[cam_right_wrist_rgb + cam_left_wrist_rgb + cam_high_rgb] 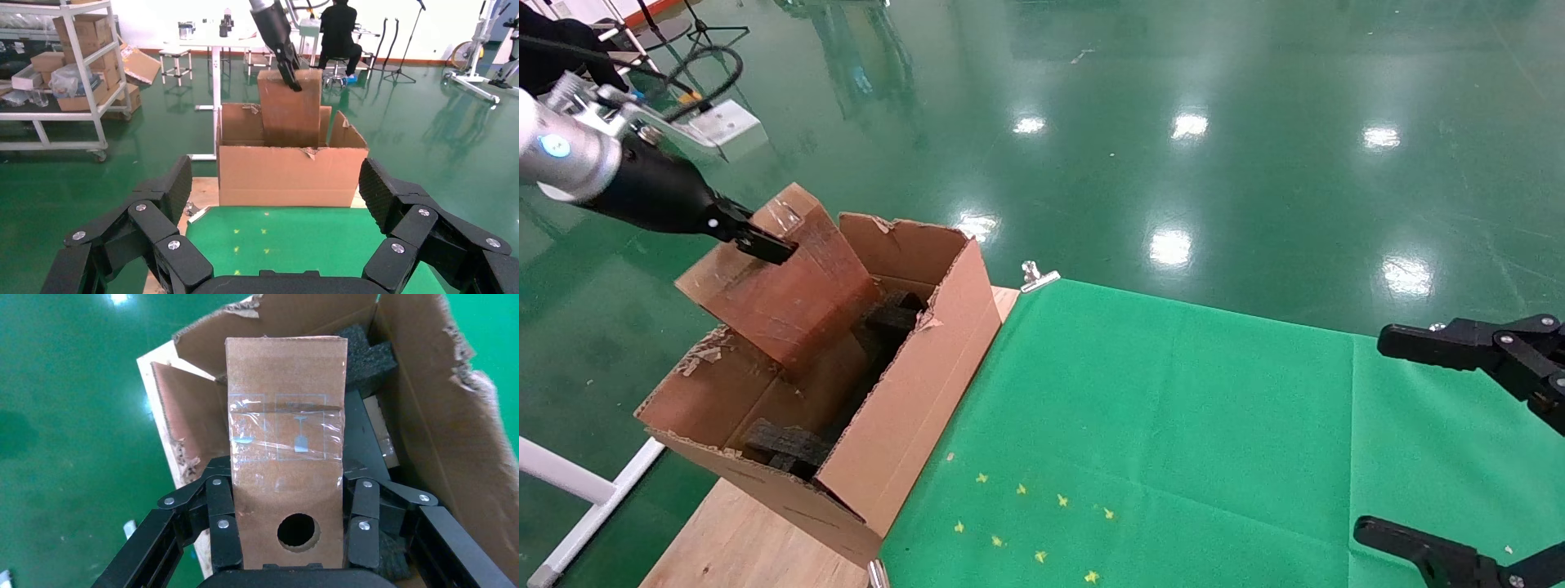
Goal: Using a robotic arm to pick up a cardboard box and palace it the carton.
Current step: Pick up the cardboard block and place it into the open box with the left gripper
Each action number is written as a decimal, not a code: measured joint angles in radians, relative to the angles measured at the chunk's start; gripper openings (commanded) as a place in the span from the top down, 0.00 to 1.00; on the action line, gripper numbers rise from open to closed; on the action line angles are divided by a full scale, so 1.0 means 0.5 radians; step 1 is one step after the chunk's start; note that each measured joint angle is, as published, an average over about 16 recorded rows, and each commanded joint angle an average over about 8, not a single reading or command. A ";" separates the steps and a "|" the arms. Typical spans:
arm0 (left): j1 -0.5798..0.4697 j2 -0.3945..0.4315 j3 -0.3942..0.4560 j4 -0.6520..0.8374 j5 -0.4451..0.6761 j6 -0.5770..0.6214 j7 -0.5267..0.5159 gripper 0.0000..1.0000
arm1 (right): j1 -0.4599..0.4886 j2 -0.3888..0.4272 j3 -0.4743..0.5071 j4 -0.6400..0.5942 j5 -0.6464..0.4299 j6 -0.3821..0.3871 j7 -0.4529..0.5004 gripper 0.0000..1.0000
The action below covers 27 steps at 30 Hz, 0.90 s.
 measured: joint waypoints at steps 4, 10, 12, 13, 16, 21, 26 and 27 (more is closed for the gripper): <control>0.050 0.073 0.012 0.242 0.028 -0.205 0.088 1.00 | 0.000 0.000 0.000 0.000 0.000 0.000 0.000 0.00; 0.127 0.154 0.014 0.513 0.051 -0.505 0.128 1.00 | 0.000 0.000 -0.001 0.000 0.000 0.000 0.000 0.00; 0.154 0.172 0.013 0.578 0.054 -0.591 0.126 1.00 | 0.000 0.000 -0.001 0.000 0.001 0.000 0.000 0.00; 0.167 0.180 0.012 0.608 0.055 -0.628 0.124 1.00 | 0.000 0.000 -0.001 0.000 0.001 0.000 0.000 0.00; 0.202 0.197 0.007 0.679 0.053 -0.706 0.117 1.00 | 0.000 0.000 -0.001 0.000 0.001 0.000 -0.001 0.00; 0.232 0.207 0.000 0.761 0.043 -0.726 0.112 1.00 | 0.000 0.001 -0.001 0.000 0.001 0.001 -0.001 0.00; 0.230 0.198 -0.003 0.809 0.038 -0.663 0.119 1.00 | 0.000 0.001 -0.002 0.000 0.001 0.001 -0.001 0.00; 0.229 0.195 -0.002 0.816 0.038 -0.648 0.120 1.00 | 0.000 0.001 -0.002 0.000 0.001 0.001 -0.001 0.00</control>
